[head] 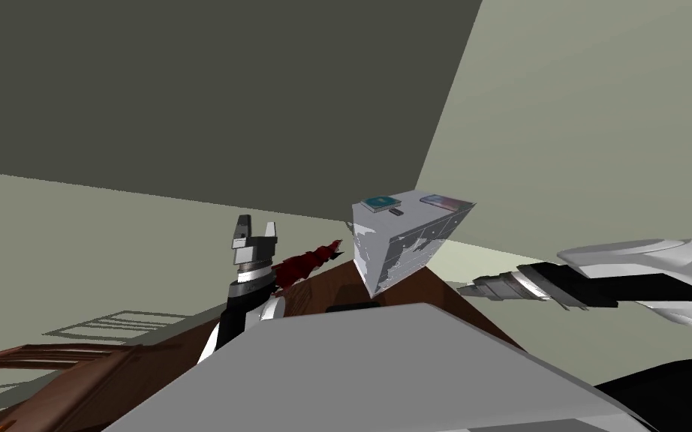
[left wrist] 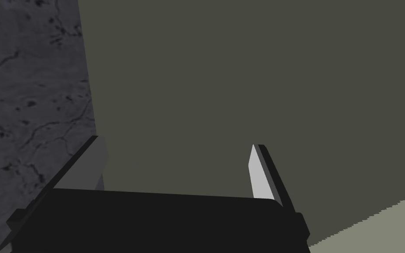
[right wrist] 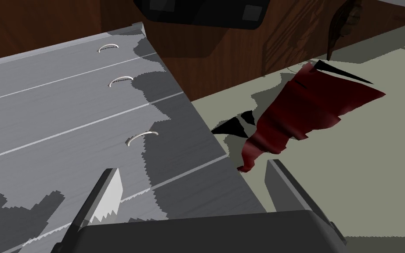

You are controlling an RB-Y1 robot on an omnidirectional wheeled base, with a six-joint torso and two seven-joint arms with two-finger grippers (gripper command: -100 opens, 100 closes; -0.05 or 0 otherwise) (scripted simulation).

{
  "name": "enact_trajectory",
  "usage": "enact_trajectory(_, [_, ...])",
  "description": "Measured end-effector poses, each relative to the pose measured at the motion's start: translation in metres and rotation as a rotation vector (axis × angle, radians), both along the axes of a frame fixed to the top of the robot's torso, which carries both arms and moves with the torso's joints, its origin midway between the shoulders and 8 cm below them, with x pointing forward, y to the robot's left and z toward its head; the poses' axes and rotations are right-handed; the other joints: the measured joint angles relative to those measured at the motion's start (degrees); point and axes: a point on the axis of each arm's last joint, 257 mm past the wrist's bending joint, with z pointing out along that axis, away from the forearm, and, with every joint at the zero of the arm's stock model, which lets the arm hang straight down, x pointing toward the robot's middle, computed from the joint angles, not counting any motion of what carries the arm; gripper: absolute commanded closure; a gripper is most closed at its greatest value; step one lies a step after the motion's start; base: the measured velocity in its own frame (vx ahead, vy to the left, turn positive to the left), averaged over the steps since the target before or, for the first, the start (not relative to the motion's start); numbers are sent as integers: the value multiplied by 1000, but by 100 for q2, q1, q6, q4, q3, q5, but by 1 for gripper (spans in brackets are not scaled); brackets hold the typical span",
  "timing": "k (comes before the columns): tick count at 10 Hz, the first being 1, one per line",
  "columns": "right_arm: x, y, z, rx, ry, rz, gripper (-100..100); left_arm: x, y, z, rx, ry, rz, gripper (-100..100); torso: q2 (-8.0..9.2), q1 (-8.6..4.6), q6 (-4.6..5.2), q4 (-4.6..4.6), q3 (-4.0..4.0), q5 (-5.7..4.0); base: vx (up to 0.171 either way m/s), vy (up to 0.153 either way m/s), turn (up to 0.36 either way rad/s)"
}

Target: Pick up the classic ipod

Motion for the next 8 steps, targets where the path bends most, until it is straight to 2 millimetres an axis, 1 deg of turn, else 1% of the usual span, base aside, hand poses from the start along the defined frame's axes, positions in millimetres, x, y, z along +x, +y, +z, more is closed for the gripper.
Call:
enact_trajectory(2, [0, -21, 11, -59, 36, 7, -100, 0, 0, 0, 0, 0, 0, 0, -5, 2, 1, -1, -3, 0, 34, 15, 36])
enact_trajectory(3, [0, -25, 16, -75, 44, 12, -100, 0, 0, 0, 0, 0, 0, 0, 5, 0, 3, 1, 2, -1, 39, 17, 132])
enact_trajectory(4, [-4, -36, 22, -105, 60, 15, -100, 0, 0, 0, 0, 0, 0, 0, 0, 1, -2, 0, 0, 0, 46, 12, 91])
enact_trajectory(5, [-2, -41, 29, -130, 72, 24, -100, 0, 0, 0, 0, 0, 0, 0, -3, 1, 0, -1, -2, -1, 76, 38, 156])
enact_trajectory(6, [-1, -53, 38, -165, 90, 24, -100, 0, 0, 0, 0, 0, 0, 0, -13, 9, -2, -3, -7, 1, 69, 23, 58])
enact_trajectory(8, [0, -69, 51, -218, 118, 32, -100, 0, 0, 0, 0, 0, 0, 0, -20, 4, -2, -5, -12, 0, 86, 14, 96])
